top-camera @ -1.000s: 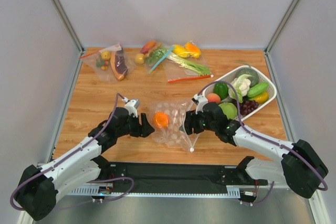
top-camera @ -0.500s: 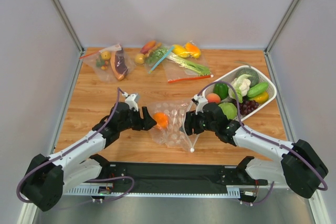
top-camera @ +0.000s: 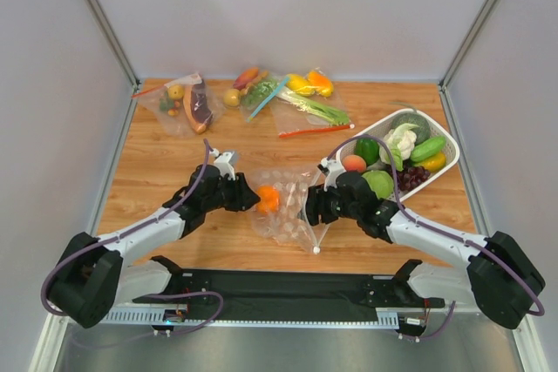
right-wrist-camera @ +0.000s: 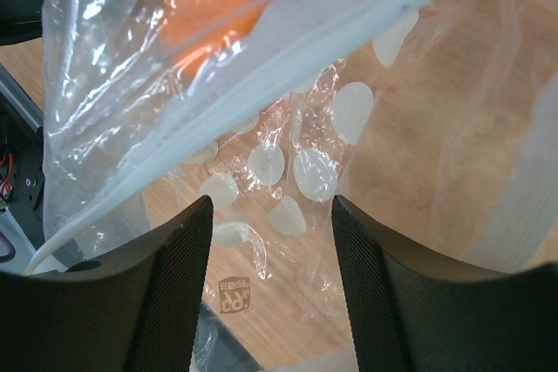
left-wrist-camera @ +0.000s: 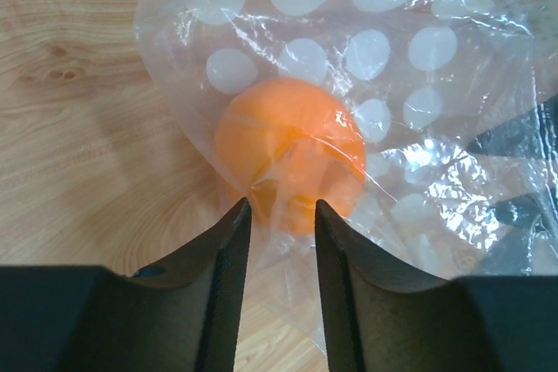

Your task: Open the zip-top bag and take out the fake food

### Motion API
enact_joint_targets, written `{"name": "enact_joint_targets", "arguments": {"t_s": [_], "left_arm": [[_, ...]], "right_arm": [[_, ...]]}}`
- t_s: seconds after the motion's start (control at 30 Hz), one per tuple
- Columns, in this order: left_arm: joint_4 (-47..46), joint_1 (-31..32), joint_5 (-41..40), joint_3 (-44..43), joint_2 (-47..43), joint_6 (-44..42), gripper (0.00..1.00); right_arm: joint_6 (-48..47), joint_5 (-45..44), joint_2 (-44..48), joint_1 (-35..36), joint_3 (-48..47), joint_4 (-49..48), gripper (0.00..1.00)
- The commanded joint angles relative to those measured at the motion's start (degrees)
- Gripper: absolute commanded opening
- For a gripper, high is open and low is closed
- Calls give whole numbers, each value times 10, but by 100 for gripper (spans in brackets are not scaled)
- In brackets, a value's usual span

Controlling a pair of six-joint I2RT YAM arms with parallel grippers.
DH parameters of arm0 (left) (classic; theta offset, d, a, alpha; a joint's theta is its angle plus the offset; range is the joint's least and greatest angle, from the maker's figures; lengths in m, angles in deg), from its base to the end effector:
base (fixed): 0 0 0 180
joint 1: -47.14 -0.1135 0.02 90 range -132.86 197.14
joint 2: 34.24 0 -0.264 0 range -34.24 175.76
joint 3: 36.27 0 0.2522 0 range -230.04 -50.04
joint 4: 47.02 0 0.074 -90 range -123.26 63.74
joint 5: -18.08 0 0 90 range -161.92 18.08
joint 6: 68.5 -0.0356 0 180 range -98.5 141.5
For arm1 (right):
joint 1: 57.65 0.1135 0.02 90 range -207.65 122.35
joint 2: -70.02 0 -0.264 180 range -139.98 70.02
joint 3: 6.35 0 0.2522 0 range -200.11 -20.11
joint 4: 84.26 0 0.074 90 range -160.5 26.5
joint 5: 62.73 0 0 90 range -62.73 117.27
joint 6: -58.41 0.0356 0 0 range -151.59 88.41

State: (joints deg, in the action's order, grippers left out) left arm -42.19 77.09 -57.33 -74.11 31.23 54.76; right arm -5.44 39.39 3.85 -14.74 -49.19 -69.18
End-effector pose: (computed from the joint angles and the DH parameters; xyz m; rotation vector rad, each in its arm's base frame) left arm 0.1908 -0.1203 0.1785 0.0933 2.2577 -0.8943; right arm 0.1635 0.1622 0.1875 -0.4664 2.3304 0.8578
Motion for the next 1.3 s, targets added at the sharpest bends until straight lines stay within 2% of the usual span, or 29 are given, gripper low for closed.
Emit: {"name": "enact_joint_targets", "arguments": {"t_s": [0.0,0.03,0.23,0.47,0.63,1.27], "left_arm": [[-32,-2,14,-20,25,-17,38],[-36,-2,17,-16,28,-16,31],[-48,-2,34,-19,61,-28,19],[-70,-2,79,-27,98,-49,1],[-86,-2,108,-23,111,-59,0],[-71,-2,149,-33,120,-96,0]], "right_arm": [[13,3,2,7,3,-47,59],[16,5,-5,9,1,-49,59],[21,-5,-40,31,-20,-65,59],[31,-45,-80,52,-51,-88,67],[50,-75,-105,56,-62,-131,75],[41,-140,-235,85,-143,-151,87]]}}
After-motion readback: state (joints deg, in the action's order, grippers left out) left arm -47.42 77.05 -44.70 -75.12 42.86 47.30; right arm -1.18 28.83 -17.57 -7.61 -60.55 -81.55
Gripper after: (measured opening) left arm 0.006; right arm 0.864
